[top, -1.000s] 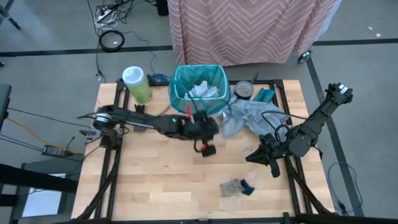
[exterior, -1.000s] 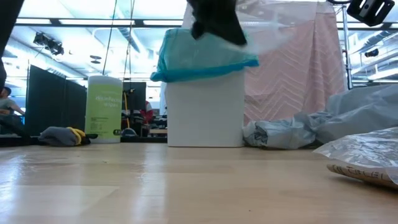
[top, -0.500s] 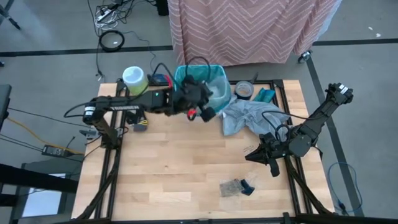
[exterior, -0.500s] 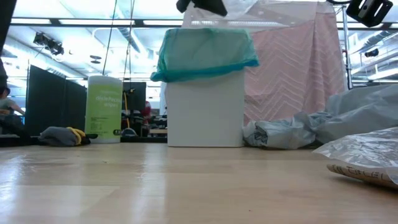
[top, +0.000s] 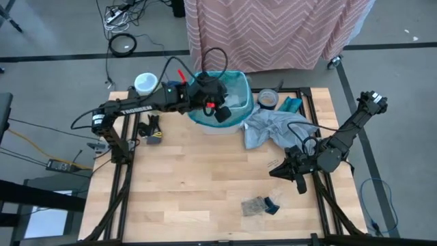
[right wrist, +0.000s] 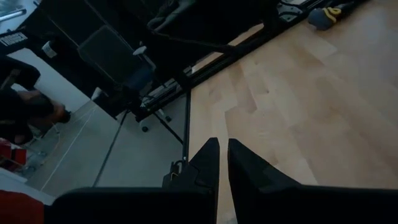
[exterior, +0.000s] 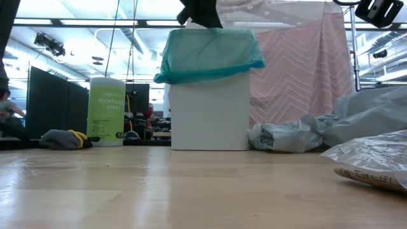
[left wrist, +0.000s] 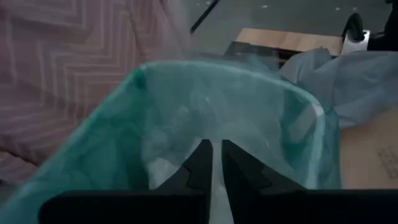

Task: Place trash/remove bag and relplace
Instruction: Put the transparent plastic material into the trash bin

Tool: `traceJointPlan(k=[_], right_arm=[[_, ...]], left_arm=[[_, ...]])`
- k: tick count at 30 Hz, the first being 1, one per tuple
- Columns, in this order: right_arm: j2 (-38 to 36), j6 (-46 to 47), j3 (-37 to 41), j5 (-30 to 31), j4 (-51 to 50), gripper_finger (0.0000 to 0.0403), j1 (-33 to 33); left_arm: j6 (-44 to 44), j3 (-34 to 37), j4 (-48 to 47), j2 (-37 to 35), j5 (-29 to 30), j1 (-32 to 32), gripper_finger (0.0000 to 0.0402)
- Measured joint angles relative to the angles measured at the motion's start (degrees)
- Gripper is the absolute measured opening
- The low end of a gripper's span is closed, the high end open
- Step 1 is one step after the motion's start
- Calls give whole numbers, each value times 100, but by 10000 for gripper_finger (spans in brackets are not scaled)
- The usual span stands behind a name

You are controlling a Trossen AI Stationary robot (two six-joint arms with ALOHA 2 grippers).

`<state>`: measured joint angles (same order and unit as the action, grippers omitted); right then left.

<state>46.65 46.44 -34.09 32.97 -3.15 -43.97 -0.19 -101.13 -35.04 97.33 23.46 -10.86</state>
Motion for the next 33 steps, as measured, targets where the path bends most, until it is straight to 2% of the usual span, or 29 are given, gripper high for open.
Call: traceJointPlan(k=[7, 12, 17, 21, 25, 28, 31, 33], right_arm=[[9, -48, 0, 0, -26, 37, 0], [9, -77, 0, -1, -113, 36, 0], [11, -118, 0, -2, -127, 36, 0], [11, -120, 0, -2, -129, 36, 0], [11, -116, 0, -2, -140, 36, 0], [11, -109, 0, -46, -181, 35, -2], [11, -105, 0, -154, -178, 36, -2], [11, -105, 0, -157, -187, 36, -2]], left_arm=[[367, -441, -303, -4, -47, 41, 109], [-61, -856, 242, -18, -753, 454, 127], [21, -735, 149, 103, -899, 1133, 128], [-514, -25, 386, 141, -1105, 1540, 128], [-1073, 1272, 1708, 173, -1121, 1837, 124], [-1214, 2154, 3514, 274, -1077, 1964, 122], [-1239, 2754, 4839, 595, -958, 2026, 122], [-1235, 2922, 5369, 917, -961, 2038, 122]])
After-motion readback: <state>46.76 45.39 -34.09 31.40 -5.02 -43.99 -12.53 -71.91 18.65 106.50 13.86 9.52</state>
